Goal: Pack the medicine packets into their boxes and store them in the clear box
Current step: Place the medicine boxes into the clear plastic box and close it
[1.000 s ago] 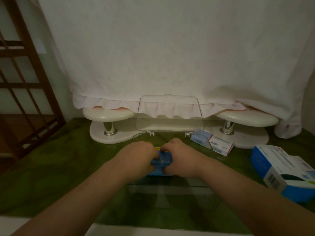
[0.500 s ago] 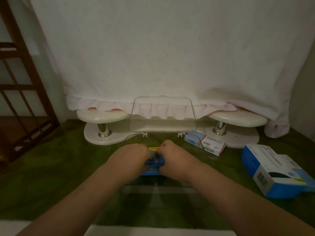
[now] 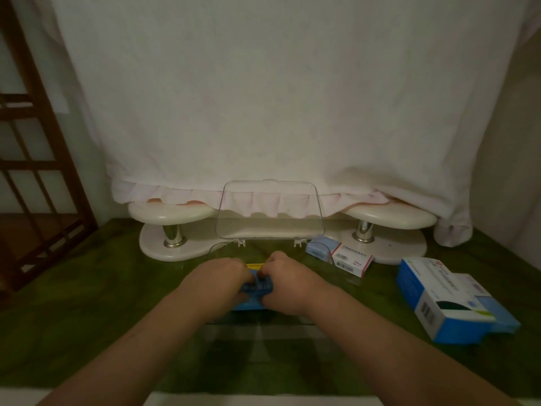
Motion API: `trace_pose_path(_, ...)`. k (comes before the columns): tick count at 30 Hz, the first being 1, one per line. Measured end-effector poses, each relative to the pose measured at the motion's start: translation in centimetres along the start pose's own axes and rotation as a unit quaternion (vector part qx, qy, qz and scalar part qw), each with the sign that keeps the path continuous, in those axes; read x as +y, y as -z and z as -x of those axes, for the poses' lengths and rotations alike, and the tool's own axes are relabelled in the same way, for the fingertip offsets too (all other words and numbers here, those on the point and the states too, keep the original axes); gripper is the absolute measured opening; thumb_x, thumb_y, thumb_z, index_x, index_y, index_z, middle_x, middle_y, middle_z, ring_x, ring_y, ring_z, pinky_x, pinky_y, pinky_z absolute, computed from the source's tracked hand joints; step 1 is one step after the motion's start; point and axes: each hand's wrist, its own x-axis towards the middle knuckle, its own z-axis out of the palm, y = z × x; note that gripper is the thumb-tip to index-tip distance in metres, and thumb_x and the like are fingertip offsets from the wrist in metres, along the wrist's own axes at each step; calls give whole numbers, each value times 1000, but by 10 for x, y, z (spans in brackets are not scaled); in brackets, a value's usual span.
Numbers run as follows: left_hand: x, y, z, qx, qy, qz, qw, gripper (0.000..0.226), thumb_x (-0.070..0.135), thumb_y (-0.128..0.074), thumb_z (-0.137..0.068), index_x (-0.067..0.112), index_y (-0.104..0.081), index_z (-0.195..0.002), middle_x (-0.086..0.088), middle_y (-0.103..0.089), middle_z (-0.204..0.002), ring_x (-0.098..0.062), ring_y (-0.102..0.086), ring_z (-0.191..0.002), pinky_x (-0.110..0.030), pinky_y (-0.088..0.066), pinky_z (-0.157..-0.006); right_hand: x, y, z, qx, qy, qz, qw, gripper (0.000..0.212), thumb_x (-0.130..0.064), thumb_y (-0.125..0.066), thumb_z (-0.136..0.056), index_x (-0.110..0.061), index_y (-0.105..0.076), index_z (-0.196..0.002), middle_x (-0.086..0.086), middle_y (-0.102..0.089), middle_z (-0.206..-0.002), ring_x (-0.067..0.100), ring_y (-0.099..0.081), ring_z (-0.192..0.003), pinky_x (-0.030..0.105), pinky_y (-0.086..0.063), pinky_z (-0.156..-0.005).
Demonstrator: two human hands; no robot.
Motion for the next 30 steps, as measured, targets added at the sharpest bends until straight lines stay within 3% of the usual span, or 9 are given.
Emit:
trace_pose_path(2,0,1,2,5,-5,6,1000,26,29,-60,-92,27,-68,-117,-1,-64,-112,-19,-62,-98,-35,-52,-85,-2,8,5,5,1,-4,1000,29,-33,-68,-84,-18,-64,-108,4,-47,-114,21,-57,-94,34,-52,-80)
trace_pose_path(4,-2,0,4,19,-12,15,1000,27,31,-61,-92,29,-68,-118,1,-64,-112,-18,-61,-99,-35,-52,-86,-3,19,12,65,5,-36,997,24,-37,-64,-87,-18,-66,-103,3,-54,-106,18,-58,-90,38,-54,-80)
trace_pose_path(9,-5,-3,5,31,-16,20,999,34,31,-61,-92,28,-63,-126,3,-63,-117,-15,-59,-102,-31,-51,-86,7,54,36,244,-16,-136,960,28,-29,-57,-95,-22,-64,-121,-6,-65,-109,7,-60,-95,28,-55,-85)
trace_pose_path(16,-5,-5,6,47,-16,26,998,37,32,-61,-92,30,-60,-129,5,-61,-124,-13,-58,-108,-28,-51,-89,68,70,53,370,-105,-119,915,17,-18,-57,-94,-18,-70,-105,-4,-66,-97,10,-61,-87,26,-52,-77)
trace_pose_path(22,-7,-9,5,63,-10,31,997,41,34,-64,-89,32,-58,-130,7,-58,-130,-11,-56,-112,-29,-51,-92,118,31,54,319,-220,-114,915,35,-27,-59,-94,-24,-58,-129,1,-62,-122,10,-65,-86,22,-55,-56)
trace_pose_path(26,-8,-11,4,71,-13,36,997,43,39,-65,-88,34,-55,-130,10,-55,-131,-9,-54,-112,-27,-50,-92,129,11,48,272,-233,-107,928,42,-27,-60,-93,-20,-54,-134,4,-58,-125,15,-59,-105,34,-57,-85)
trace_pose_path(30,-9,-12,2,81,-19,41,996,44,43,-65,-87,35,-54,-129,13,-55,-127,-5,-52,-108,-24,-49,-90,137,3,38,237,-224,-97,940,47,-28,-60,-94,-16,-49,-138,5,-56,-131,19,-54,-118,36,-49,-100)
